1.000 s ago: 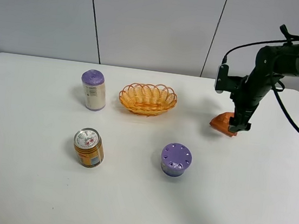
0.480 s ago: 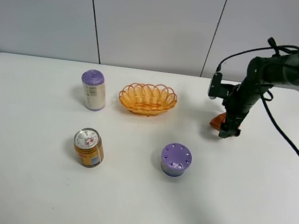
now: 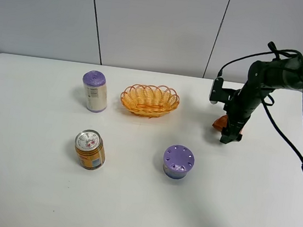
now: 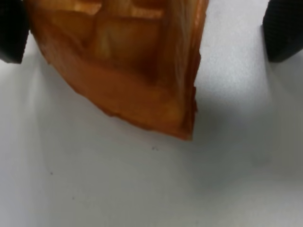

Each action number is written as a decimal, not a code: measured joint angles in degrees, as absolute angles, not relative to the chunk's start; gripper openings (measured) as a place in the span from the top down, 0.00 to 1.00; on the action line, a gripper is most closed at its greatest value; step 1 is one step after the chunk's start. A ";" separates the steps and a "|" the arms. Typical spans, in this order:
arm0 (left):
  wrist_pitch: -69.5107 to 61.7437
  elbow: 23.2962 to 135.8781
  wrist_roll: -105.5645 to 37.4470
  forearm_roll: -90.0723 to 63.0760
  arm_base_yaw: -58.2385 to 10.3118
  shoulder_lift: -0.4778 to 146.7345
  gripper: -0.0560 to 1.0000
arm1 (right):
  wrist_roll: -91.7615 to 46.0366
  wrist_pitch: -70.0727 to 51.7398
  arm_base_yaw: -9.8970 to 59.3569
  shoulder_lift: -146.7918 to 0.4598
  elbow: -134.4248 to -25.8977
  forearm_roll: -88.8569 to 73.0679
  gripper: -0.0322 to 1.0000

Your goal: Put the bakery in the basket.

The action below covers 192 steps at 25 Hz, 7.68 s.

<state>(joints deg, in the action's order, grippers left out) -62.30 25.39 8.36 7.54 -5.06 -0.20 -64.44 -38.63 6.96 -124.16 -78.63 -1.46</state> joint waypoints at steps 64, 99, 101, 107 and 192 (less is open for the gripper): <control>-62.30 25.39 8.36 7.54 -5.06 -0.20 0.01 | -35.74 -36.35 18.44 -99.81 -78.63 -5.64 0.36; -62.30 25.39 8.36 7.59 -5.06 -0.20 0.01 | -14.88 4.54 33.58 -123.21 -78.27 -19.91 0.36; -62.30 25.39 8.36 7.54 -5.06 -0.20 0.01 | -14.88 4.61 33.40 -124.01 -78.27 -19.91 0.36; -62.30 25.39 8.36 7.54 -5.06 -0.20 0.01 | -14.88 4.90 32.39 -125.21 -78.27 -19.85 0.36; -62.30 25.39 8.36 7.54 -5.06 -0.20 0.01 | -9.94 -21.24 31.10 -66.13 -78.23 -1.34 0.01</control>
<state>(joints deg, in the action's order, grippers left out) -62.30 25.39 8.36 7.54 -5.06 -0.20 -9.94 -21.24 31.10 -66.13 -78.23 -1.34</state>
